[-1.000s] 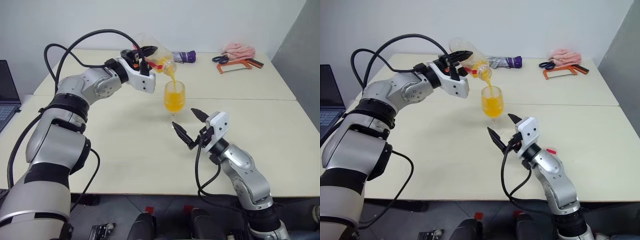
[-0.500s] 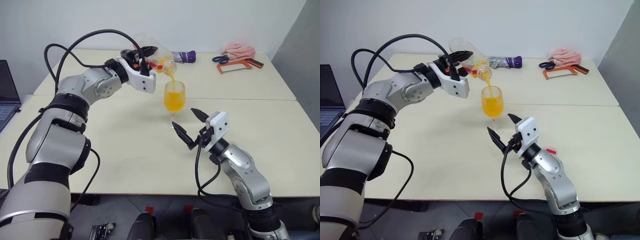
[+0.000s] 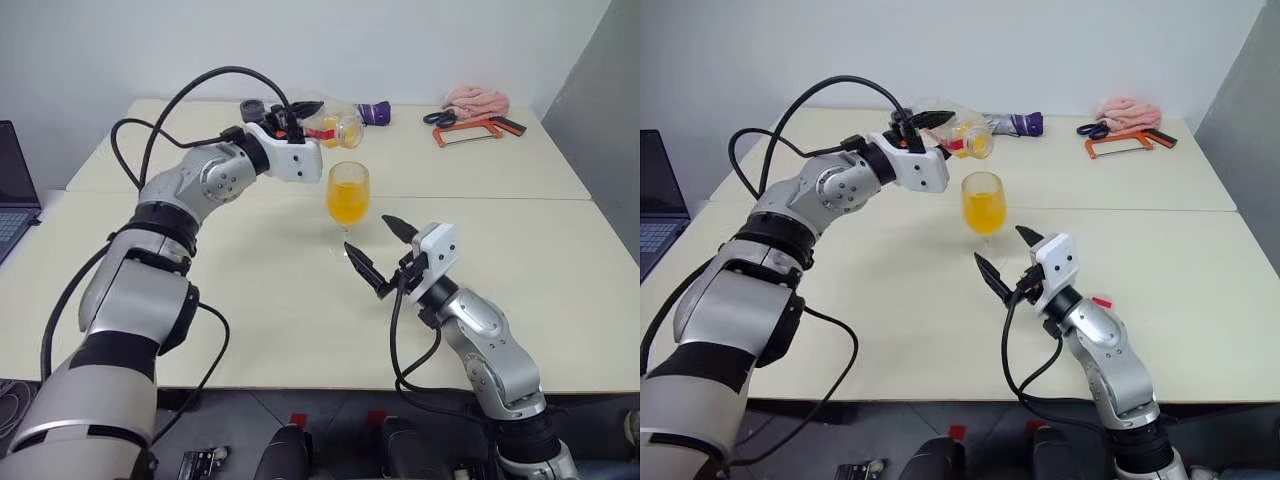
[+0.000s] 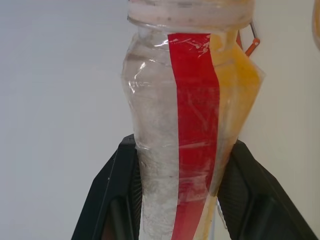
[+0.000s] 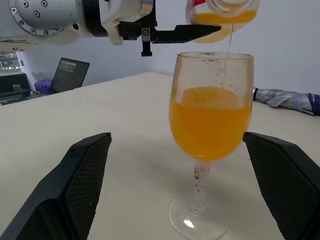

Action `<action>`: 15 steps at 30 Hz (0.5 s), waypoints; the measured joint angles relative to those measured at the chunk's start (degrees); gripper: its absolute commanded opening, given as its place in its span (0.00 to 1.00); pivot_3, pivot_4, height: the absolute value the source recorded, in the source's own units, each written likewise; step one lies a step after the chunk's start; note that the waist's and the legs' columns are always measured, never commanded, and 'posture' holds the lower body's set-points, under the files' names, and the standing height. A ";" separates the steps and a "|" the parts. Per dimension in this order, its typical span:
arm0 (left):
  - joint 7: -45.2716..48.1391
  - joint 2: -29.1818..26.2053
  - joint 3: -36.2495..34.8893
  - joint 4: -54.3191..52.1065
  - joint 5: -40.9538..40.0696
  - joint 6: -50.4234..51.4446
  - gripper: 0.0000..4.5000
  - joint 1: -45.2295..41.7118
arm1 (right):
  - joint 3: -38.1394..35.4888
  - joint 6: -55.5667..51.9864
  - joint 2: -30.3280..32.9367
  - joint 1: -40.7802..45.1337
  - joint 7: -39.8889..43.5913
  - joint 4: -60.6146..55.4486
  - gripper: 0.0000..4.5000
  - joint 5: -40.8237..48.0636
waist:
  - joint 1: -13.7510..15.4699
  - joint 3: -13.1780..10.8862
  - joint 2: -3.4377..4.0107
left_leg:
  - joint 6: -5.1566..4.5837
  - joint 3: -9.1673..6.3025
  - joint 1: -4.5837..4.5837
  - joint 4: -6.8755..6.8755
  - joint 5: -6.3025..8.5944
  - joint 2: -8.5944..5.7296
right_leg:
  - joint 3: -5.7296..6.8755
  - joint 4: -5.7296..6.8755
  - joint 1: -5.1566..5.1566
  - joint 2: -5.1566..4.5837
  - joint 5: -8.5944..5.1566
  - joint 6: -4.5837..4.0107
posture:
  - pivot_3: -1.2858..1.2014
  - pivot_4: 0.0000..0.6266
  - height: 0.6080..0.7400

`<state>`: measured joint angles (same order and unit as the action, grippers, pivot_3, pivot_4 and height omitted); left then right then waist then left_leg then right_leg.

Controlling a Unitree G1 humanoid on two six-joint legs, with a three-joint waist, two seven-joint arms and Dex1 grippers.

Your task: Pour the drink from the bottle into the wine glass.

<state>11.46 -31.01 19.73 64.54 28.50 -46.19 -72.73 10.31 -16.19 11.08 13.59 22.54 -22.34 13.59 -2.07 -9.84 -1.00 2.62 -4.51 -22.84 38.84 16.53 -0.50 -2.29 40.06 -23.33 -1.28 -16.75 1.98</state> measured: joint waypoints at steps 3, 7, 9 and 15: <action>7.68 2.81 -5.99 -2.63 -9.84 5.08 0.37 3.47 | -0.04 0.89 0.22 1.24 0.38 0.05 1.00 -0.46 | -0.18 0.01 0.01 | 0.04 -0.05 0.00 0.03 -0.02 0.01 | 0.01 0.03 0.00 -0.01 0.00 0.00 | 0.52 0.24 1.00; 15.88 4.92 -12.80 -9.09 -21.22 16.11 0.37 9.14 | -0.08 0.44 2.79 2.70 3.52 0.04 1.00 0.46 | -0.82 0.01 0.00 | 0.04 -0.15 0.00 0.05 -0.02 0.01 | -0.02 0.04 0.00 -0.01 0.00 -0.01 | 0.52 0.24 1.00; 17.50 4.85 -17.02 -12.93 -26.40 23.81 0.37 11.98 | -0.24 -1.08 5.23 3.35 6.10 -0.26 1.00 1.91 | -1.22 0.01 0.00 | 0.01 -0.19 0.02 0.05 -0.01 0.04 | -0.02 0.08 0.00 0.00 0.00 -0.01 | 0.52 0.24 1.00; 17.82 2.05 -26.01 -25.28 -35.38 43.27 0.37 23.93 | 0.20 -12.73 11.85 7.61 10.93 -3.42 1.00 5.73 | -2.16 0.02 0.01 | -0.01 -0.27 0.13 0.05 0.00 0.12 | -0.02 0.29 0.00 -0.01 0.00 -0.01 | 0.52 0.24 1.00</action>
<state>29.28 -28.96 -6.28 39.25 -6.87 -2.93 -48.80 10.51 -28.92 22.92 21.19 33.47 -25.76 19.33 -4.23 -9.82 -0.99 2.62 -4.79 -22.71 38.89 16.54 -0.37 -2.31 40.35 -23.33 -1.29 -16.75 1.97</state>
